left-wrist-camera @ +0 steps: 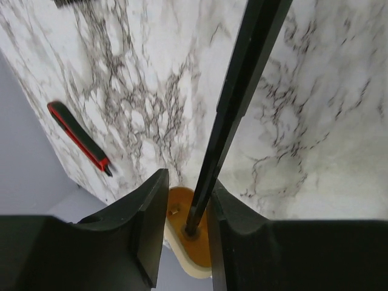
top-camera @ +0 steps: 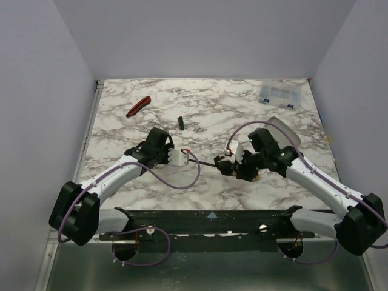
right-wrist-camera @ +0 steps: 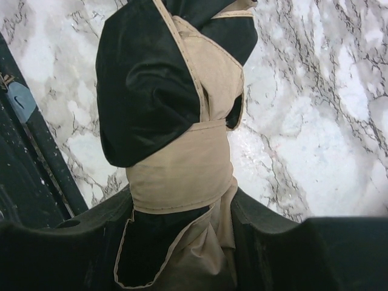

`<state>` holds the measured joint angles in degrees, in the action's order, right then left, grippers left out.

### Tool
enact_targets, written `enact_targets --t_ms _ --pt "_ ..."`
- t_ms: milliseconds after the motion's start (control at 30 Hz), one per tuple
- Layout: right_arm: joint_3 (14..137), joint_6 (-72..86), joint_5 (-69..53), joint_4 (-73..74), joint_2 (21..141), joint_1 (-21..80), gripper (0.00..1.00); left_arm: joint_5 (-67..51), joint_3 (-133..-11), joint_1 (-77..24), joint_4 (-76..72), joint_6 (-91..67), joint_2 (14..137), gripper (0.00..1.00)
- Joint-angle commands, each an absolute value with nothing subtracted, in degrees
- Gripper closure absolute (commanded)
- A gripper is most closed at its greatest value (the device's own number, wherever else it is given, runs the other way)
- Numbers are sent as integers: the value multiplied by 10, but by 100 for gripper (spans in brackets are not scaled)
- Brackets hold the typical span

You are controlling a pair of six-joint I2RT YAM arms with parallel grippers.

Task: Open the umbrella

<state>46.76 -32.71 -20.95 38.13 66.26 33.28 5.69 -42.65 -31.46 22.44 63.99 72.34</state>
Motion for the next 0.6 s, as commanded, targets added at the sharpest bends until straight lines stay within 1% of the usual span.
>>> enact_targets --t_ms 0,400,567 --pt "457 -371 -186 438 622 334 100 105 -405 -240 182 716 720 69" --pt "453 -389 -188 463 612 311 100 58 -431 -72 163 806 756 72" --pt "471 -369 -212 462 637 310 100 57 -448 -72 173 792 764 72"
